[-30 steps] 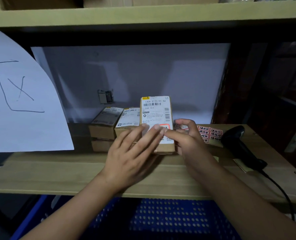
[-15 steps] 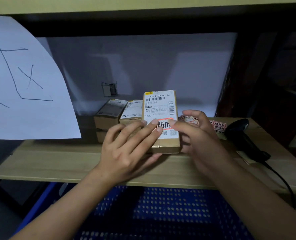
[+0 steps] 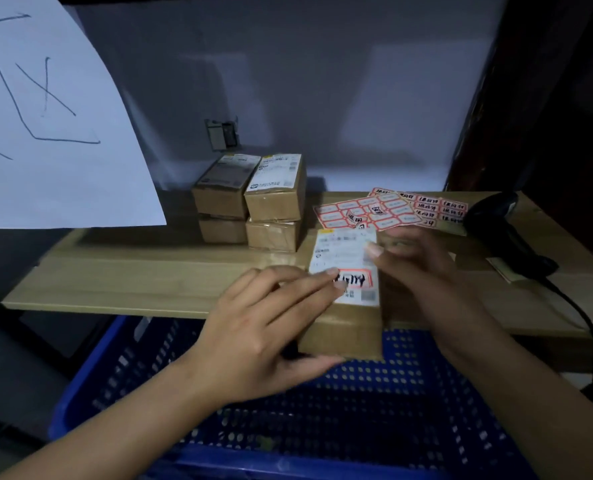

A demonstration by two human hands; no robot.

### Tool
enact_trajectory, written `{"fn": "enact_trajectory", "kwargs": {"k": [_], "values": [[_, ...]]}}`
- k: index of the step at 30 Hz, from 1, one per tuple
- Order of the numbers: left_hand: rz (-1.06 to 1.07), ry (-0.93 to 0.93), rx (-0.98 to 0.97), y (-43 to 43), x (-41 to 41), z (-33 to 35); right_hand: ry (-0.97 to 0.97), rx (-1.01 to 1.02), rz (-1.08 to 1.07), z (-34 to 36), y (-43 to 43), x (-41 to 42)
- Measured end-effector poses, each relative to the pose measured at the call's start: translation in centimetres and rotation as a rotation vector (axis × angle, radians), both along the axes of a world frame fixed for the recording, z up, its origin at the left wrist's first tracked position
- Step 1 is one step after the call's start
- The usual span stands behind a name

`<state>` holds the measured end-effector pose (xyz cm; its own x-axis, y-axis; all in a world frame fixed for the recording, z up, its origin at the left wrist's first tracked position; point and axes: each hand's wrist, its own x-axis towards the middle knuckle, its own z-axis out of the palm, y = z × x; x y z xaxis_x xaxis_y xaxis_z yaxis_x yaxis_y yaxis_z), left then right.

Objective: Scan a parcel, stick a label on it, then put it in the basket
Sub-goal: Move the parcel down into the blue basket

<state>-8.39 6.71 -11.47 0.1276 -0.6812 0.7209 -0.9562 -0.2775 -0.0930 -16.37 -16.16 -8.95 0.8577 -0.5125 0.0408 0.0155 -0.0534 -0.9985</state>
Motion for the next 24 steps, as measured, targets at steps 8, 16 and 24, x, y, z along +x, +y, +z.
{"fn": "enact_trajectory", "kwargs": {"k": [8, 16, 24], "values": [[-0.364, 0.432, 0.134, 4.0, -3.1, -1.2, -0.026, -0.083, 0.049, 0.2, -0.2, -2.4], [-0.323, 0.608, 0.511, 2.0, 0.3, -5.2, 0.031, -0.076, 0.150, -1.7, 0.2, -3.3], [-0.248, 0.446, 0.783, -1.8, 5.5, -10.5, 0.295, -0.285, 0.371, -5.4, 0.4, -4.0]]}}
